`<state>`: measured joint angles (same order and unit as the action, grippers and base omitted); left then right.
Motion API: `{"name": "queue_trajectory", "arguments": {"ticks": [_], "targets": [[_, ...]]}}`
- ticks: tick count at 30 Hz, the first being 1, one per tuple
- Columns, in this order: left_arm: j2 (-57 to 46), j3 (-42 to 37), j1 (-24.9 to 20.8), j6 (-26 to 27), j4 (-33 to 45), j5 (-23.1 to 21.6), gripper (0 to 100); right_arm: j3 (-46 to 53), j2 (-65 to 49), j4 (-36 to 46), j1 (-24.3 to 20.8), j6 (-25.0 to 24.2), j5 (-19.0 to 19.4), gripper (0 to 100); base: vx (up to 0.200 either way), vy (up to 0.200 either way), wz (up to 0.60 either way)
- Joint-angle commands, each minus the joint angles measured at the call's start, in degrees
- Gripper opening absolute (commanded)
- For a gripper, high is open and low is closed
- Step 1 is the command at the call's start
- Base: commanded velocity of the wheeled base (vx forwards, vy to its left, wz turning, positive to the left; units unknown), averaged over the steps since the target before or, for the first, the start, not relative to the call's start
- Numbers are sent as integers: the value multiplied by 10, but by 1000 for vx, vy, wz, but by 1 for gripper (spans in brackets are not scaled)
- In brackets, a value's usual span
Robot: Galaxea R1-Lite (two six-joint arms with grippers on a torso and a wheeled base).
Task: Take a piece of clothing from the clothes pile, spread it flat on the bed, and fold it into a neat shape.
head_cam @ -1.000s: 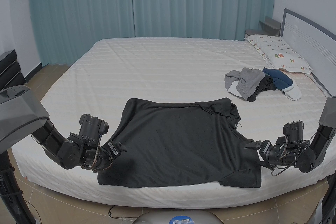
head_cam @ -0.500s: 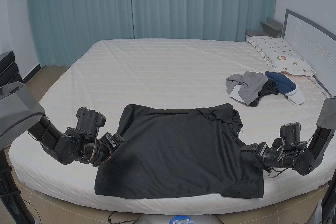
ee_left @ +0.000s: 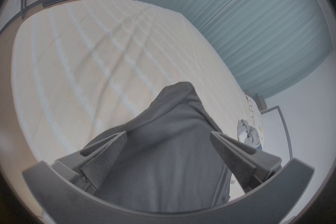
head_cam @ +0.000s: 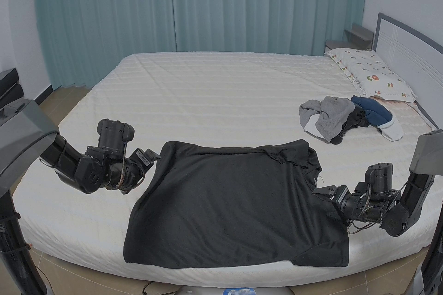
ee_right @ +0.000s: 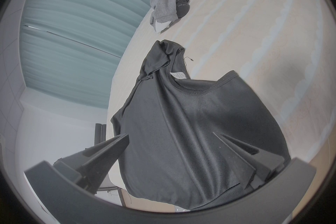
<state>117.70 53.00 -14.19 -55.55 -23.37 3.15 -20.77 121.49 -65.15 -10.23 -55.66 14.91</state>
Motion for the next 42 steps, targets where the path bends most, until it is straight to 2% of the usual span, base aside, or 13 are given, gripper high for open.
{"name": "queue_trajectory", "arguments": {"ticks": [1, 3, 4, 6, 17, 38, 39, 42], "targets": [[86, 92, 30, 13, 6, -1, 100, -4, 21, -16, 1, -17, -8, 100, 0, 0, 0], [104, 115, 33, 13, 10, -1, 100, -3, 21, -20, 1, -26, -8, 100, 0, 0, 0], [138, 163, 40, 13, 19, -2, 100, 2, 20, -37, -1, -40, -7, 100, 0, 0, 0], [169, 205, 43, 14, 30, -4, 100, 3, 23, -52, -1, -46, -8, 100, 0, 0, 0], [296, 411, 50, 16, 81, -11, 100, 19, 45, -97, -4, -49, -7, 100, 0, 0, 0], [329, 436, 36, 14, 83, -9, 100, 21, 39, -118, -7, -49, -7, 100, 0, 0, 0], [335, 444, 36, 14, 83, -9, 0, 20, 39, -119, -7, -50, -7, 100, 0, 0, 0], [338, 450, 34, 14, 83, -9, 0, 20, 38, -119, -6, -50, -7, 100, 0, 0, 0]]}}
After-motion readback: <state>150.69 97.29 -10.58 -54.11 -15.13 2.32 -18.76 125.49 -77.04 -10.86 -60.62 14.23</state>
